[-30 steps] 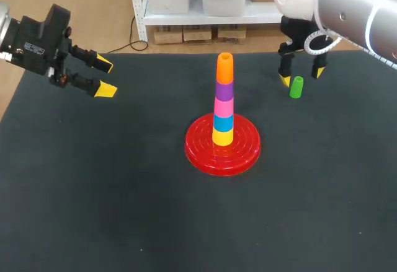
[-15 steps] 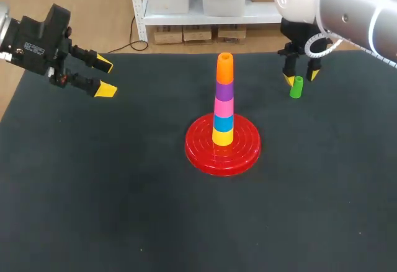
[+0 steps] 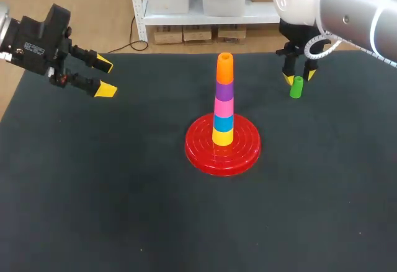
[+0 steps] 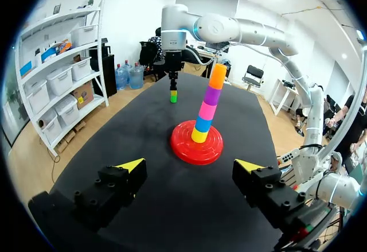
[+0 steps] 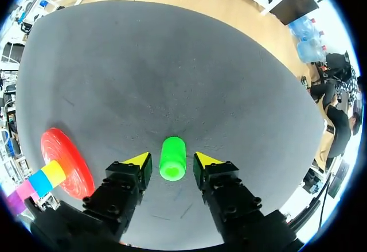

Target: Pick up and stack the cylinders on the red base in this order: pink,purple,orange,green

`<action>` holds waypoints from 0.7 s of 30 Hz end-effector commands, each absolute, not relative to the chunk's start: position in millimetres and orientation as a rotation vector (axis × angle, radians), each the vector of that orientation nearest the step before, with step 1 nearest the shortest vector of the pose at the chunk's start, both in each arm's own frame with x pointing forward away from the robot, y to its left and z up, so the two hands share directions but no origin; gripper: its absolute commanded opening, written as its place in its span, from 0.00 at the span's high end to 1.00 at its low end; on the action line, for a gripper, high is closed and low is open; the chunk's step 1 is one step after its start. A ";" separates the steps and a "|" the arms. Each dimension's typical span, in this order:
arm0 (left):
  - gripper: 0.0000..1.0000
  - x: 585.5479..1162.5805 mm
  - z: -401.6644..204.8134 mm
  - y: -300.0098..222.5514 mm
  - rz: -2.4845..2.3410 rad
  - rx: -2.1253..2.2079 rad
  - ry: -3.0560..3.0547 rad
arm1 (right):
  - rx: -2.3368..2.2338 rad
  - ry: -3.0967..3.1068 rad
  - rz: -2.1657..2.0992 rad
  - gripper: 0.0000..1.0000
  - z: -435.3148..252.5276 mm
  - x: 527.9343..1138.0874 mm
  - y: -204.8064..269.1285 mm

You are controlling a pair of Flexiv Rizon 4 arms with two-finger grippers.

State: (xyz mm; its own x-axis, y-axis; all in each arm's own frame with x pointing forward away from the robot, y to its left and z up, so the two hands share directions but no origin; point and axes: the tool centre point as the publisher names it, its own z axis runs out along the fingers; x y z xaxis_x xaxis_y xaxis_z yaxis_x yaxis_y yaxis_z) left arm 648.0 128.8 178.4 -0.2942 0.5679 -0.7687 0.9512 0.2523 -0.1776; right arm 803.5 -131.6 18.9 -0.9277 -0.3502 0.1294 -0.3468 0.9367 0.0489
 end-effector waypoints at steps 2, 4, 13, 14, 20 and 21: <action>0.00 647.3 177.5 129.3 -0.870 1.375 1.953 | 0.531 -2.962 -0.034 0.59 16.1 801.6 -131.5; 0.00 647.3 177.5 129.3 -0.870 1.375 1.953 | 0.529 -2.961 -0.033 0.59 15.5 801.7 -131.3; 0.00 647.3 177.5 129.3 -0.870 1.375 1.953 | 0.517 -2.971 -0.044 1.00 16.0 804.7 -131.9; 0.00 647.3 177.5 129.3 -0.870 1.375 1.953 | 0.524 -2.983 -0.051 1.00 18.9 805.4 -131.9; 0.00 647.3 177.5 129.3 -0.870 1.375 1.953 | 0.569 -2.980 0.017 1.00 64.1 799.0 -127.3; 0.00 647.3 177.5 129.3 -0.870 1.375 1.953 | 0.577 -2.971 0.015 1.00 75.5 796.1 -125.4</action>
